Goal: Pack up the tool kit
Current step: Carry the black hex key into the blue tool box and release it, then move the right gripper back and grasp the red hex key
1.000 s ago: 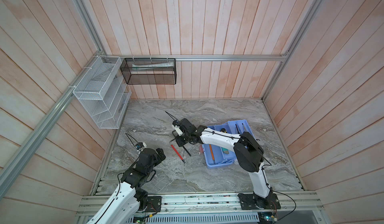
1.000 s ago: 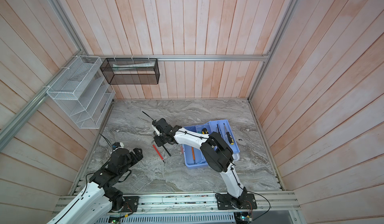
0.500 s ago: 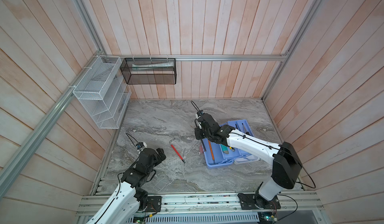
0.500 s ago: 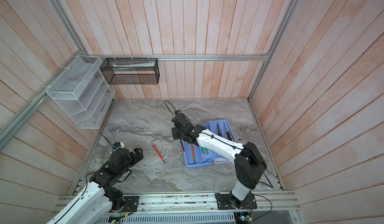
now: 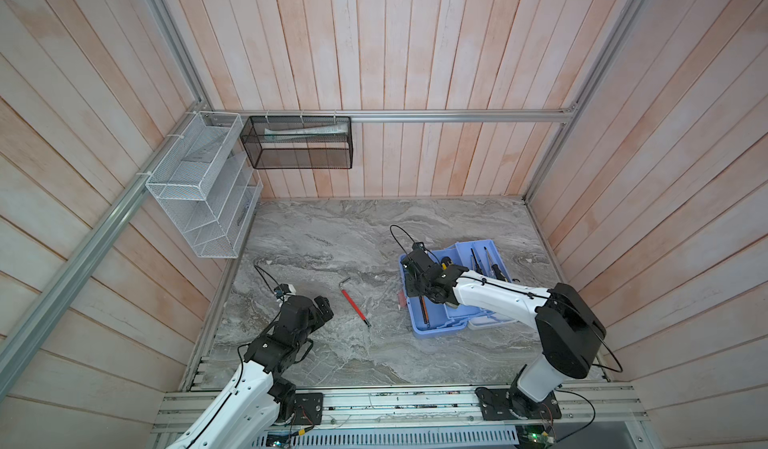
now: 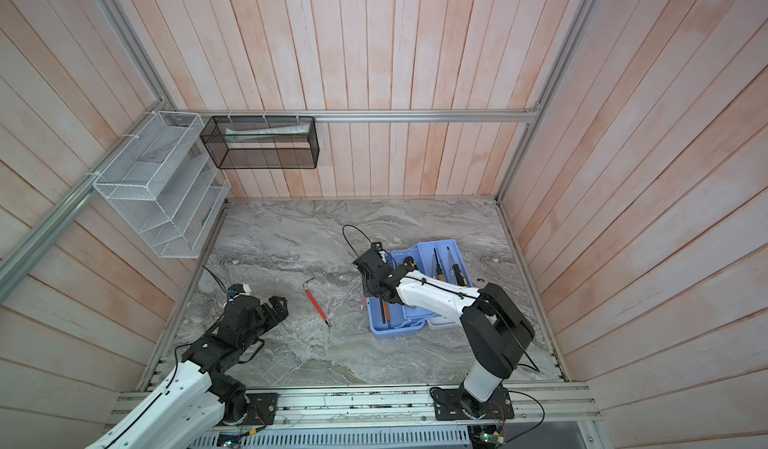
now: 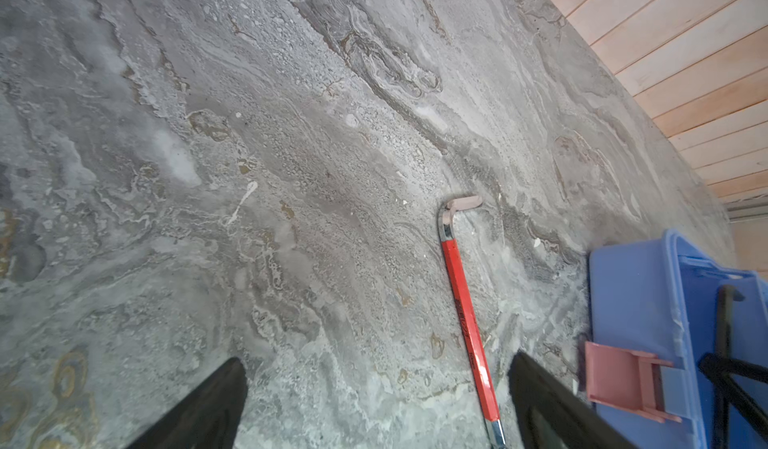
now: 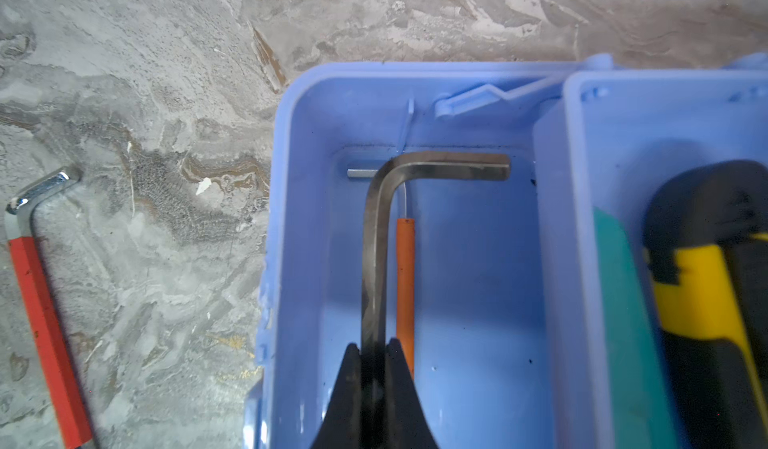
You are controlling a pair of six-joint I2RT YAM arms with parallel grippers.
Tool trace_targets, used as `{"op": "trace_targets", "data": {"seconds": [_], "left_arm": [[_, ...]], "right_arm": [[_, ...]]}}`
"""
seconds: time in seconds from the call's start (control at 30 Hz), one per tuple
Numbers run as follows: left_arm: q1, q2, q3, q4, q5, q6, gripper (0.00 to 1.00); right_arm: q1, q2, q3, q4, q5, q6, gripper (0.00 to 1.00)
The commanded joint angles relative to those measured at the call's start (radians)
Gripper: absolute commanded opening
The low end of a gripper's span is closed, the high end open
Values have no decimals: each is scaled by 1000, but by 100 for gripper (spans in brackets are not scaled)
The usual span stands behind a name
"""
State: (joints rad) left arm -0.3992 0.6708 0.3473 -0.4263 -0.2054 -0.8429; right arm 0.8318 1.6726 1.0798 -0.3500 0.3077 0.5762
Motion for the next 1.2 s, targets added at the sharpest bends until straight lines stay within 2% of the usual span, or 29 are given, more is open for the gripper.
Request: {"op": "trace_targets", "data": {"seconds": [0.0, 0.3, 0.4, 0.43, 0.57, 0.77, 0.87, 0.97, 1.07, 1.17], "left_arm": [[4, -11, 10, -8, 0, 16, 100], [6, -21, 9, -22, -3, 18, 100], [4, -19, 15, -26, -11, 18, 100], [5, -19, 18, -32, -15, 16, 100], [5, -18, 27, -31, -16, 19, 100], [4, -18, 53, -46, -33, 36, 100], [5, -18, 62, -51, -50, 39, 100], [5, -20, 63, -54, -59, 33, 100], [5, -29, 59, -60, -59, 25, 100], [5, -44, 53, -72, -57, 19, 100]], "right_arm": [[-5, 35, 4, 63, -52, 14, 0], [-14, 91, -1, 79, -68, -1, 0], [-18, 97, 19, 43, -42, -14, 28], [-18, 95, 25, 33, -35, -20, 31], [-19, 84, 40, 1, -14, -39, 38], [-1, 23, 162, -139, 45, -112, 39], [25, -16, 178, -77, -59, -158, 39], [72, 3, 176, 36, -215, -187, 39], [136, 105, 241, 48, -305, -229, 41], [193, 228, 335, 17, -312, -277, 40]]}}
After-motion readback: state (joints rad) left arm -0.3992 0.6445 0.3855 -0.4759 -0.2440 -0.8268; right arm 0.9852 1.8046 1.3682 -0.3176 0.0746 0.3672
